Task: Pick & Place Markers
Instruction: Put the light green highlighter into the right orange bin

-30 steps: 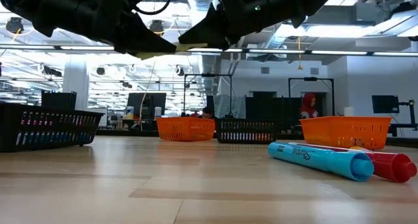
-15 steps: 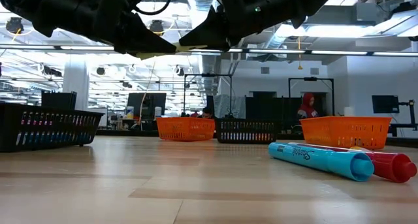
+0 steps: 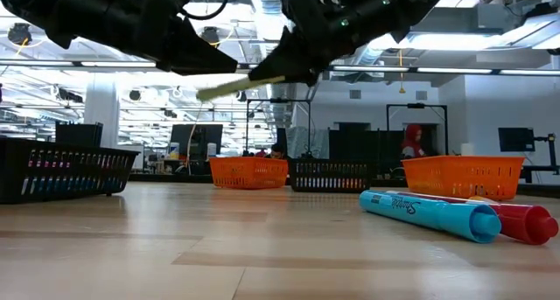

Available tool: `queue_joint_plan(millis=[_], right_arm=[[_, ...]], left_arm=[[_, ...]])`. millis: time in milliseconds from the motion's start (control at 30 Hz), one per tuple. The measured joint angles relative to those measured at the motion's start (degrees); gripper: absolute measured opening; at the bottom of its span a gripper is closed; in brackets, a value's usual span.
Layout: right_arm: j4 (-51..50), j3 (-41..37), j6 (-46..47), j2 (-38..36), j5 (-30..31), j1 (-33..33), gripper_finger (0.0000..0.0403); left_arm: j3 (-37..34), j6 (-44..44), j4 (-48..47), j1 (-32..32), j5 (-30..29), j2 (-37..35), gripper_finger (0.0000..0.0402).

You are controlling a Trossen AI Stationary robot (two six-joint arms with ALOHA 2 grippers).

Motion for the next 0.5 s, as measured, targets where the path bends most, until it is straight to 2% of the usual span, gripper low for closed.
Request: queue_joint_plan(millis=[100,267,400,500], right_arm=[[-4.81,0.00,1.77,-1.04,2.81,-0.44,0.0069],[-25.61,3.20,8.94,-7.81,18.80,-0.12,0.0070],[-43.95,3.63,22.13,-14.68,30.20,1.49,0.0070],[-59.69,3.61,36.86,-18.70,35.99,3.31,0.0070]], left_arm=[[-0.01,-0.25,-0.08,0.00,-0.67,0.00,0.0175],[-0.11,-0.29,-0.22,0.00,-0.70,0.04,0.0188],[-0.15,-0.53,-0.45,-0.02,-0.67,0.07,0.0183],[-0.15,-2.06,-0.49,-0.02,-0.63,0.07,0.0179]])
